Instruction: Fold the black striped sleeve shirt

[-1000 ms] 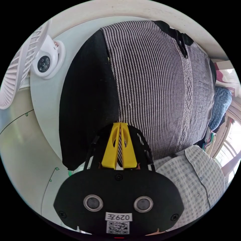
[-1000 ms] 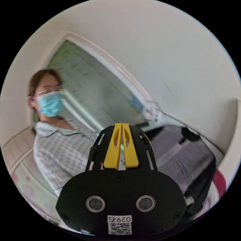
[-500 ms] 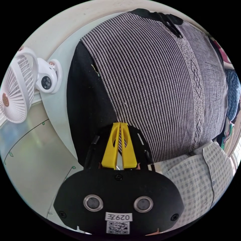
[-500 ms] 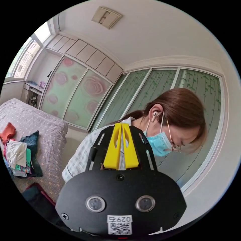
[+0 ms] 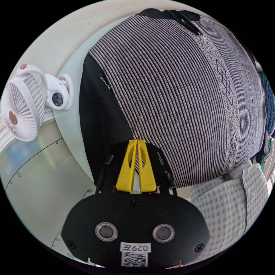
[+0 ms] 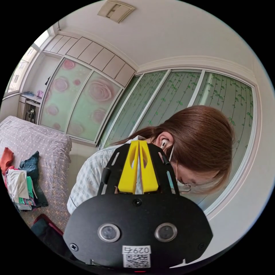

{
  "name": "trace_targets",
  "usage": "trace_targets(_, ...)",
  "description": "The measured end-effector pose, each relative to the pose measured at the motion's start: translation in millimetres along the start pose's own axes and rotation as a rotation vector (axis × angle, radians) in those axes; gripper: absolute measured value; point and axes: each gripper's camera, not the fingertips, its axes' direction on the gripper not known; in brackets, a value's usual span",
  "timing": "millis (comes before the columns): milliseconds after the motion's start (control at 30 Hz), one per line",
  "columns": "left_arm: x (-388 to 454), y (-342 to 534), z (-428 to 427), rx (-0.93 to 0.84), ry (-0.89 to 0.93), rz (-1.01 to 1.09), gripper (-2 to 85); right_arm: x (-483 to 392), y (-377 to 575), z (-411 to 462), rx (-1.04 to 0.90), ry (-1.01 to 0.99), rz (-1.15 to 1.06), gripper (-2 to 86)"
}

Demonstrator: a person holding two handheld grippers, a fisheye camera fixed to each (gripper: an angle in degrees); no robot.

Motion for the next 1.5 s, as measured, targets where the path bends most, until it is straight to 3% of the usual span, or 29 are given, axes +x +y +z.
trace_targets(433, -42, -2, 11, 0.036, 0.138, -0.035, -1.0, 60, -24, -9, -0.002, 0.017, -0.021, -0.5)
trace_targets(800, -67, -4, 16, 0.045, 0.166, -0.051, -1.0, 114, -31, -13, 0.045, -0.097, -0.030, -0.5)
trace_targets(1500, -103, -8, 20, 0.035, 0.187, -0.057, -1.0, 122, -62, -18, 0.053, -0.078, -0.031, -0.5)
